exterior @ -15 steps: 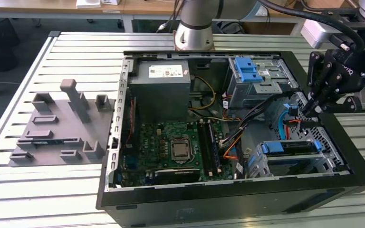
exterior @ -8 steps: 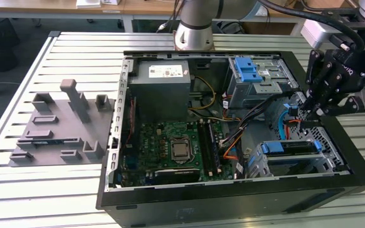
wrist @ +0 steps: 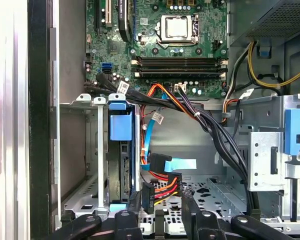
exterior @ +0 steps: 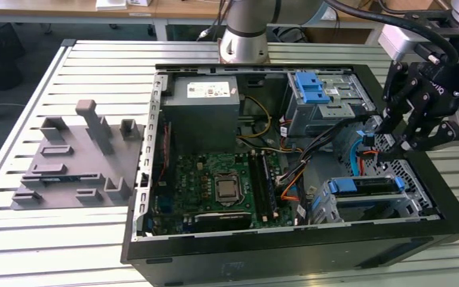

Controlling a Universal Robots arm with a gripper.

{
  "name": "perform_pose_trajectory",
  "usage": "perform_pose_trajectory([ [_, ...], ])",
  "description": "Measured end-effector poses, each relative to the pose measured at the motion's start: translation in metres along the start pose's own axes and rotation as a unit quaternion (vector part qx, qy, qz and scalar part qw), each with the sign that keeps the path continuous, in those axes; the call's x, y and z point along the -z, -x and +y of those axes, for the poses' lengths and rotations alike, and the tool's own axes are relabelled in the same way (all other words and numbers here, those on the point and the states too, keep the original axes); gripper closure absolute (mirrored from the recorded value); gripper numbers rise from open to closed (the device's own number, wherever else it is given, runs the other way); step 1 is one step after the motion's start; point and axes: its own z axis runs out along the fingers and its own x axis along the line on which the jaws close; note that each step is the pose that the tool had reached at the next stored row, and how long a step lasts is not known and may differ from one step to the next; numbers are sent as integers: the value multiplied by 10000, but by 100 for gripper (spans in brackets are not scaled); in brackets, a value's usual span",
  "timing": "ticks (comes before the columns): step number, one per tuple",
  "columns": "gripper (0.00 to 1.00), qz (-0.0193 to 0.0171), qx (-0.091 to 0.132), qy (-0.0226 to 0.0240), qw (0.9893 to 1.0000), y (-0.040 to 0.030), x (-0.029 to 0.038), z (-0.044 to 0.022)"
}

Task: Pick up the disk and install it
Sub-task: 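Insert the first disk wire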

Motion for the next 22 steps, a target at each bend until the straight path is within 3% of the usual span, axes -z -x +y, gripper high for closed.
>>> perform_pose_trajectory([
  [3,54,-1,0,0,10000,0,0,0],
  [4,47,-1,0,0,10000,0,0,0],
  [10,47,-4,0,0,10000,0,0,0],
  [13,49,-4,0,0,10000,0,0,0],
  [14,56,-5,0,0,10000,0,0,0],
  [19,58,-6,0,0,10000,0,0,0],
  [20,64,-7,0,0,10000,0,0,0],
  [22,65,-7,0,0,10000,0,0,0],
])
